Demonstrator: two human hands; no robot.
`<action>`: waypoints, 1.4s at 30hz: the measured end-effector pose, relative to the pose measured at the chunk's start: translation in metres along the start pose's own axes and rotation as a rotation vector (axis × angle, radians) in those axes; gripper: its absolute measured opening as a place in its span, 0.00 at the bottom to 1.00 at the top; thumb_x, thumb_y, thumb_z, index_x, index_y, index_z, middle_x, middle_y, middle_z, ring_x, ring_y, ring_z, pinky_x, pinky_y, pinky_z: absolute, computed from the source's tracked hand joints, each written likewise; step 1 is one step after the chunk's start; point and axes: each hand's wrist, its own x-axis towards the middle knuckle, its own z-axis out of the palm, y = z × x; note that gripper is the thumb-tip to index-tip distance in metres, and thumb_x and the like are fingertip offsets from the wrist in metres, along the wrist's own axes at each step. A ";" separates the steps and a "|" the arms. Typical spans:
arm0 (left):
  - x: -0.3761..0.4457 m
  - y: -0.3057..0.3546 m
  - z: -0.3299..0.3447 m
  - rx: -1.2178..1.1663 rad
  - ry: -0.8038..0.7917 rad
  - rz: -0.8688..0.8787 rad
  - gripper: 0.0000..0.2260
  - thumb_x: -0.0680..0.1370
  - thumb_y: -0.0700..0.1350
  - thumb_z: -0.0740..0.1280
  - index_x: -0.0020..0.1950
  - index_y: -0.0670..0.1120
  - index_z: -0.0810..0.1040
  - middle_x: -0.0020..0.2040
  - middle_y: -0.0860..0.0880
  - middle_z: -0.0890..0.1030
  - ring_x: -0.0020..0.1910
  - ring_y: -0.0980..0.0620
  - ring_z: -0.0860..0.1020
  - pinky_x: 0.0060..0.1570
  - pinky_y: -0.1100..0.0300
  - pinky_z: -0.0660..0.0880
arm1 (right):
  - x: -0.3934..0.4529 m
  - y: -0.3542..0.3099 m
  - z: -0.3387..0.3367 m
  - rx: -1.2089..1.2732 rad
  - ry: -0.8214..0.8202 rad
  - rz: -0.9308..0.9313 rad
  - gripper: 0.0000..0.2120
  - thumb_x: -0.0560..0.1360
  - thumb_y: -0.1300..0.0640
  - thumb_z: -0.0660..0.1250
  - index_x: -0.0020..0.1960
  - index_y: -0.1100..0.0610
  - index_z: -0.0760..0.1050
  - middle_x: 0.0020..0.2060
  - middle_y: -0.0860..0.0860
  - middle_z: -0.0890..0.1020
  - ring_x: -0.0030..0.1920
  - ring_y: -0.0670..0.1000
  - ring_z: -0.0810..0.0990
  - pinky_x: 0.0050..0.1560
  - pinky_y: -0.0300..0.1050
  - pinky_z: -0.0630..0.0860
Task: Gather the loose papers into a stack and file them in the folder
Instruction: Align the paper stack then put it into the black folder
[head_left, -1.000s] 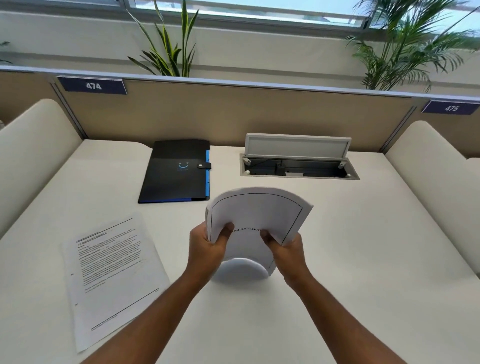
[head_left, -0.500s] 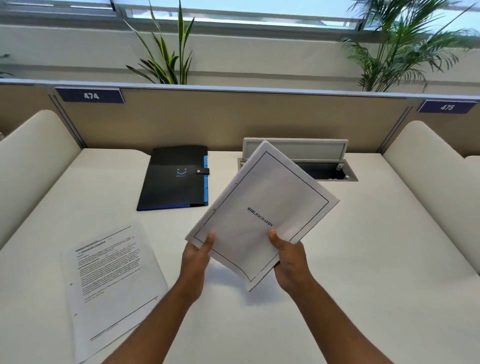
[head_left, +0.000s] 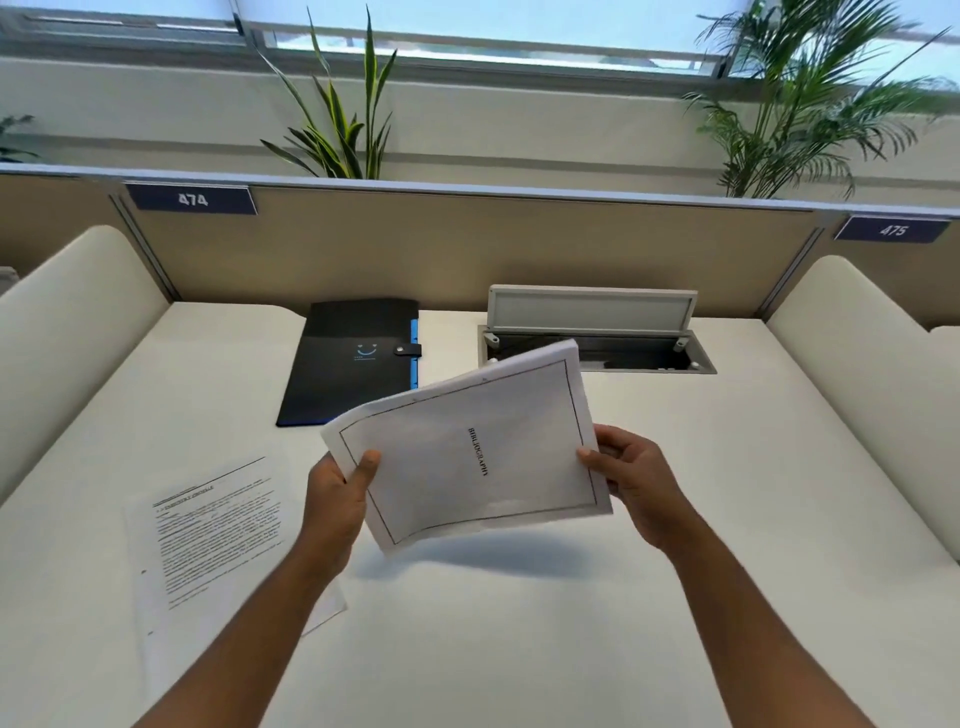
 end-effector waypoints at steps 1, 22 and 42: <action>-0.003 0.000 0.002 0.026 -0.004 0.010 0.11 0.79 0.50 0.67 0.60 0.51 0.75 0.50 0.52 0.82 0.49 0.49 0.81 0.39 0.59 0.79 | 0.001 -0.001 0.003 -0.070 -0.049 0.008 0.11 0.77 0.65 0.72 0.59 0.57 0.84 0.52 0.55 0.89 0.50 0.52 0.87 0.46 0.42 0.83; -0.056 -0.024 0.050 0.061 -0.068 0.142 0.19 0.81 0.57 0.56 0.70 0.55 0.67 0.59 0.52 0.79 0.59 0.51 0.78 0.57 0.54 0.79 | -0.040 0.065 0.080 -0.318 0.283 -0.242 0.13 0.84 0.57 0.65 0.56 0.38 0.81 0.48 0.36 0.86 0.49 0.38 0.84 0.48 0.28 0.76; -0.044 -0.017 0.031 0.160 0.088 0.365 0.27 0.80 0.37 0.65 0.73 0.58 0.61 0.65 0.60 0.69 0.60 0.67 0.73 0.48 0.77 0.73 | -0.029 0.031 0.055 -1.123 0.446 -0.697 0.40 0.73 0.75 0.68 0.77 0.44 0.70 0.61 0.53 0.78 0.29 0.52 0.75 0.26 0.42 0.76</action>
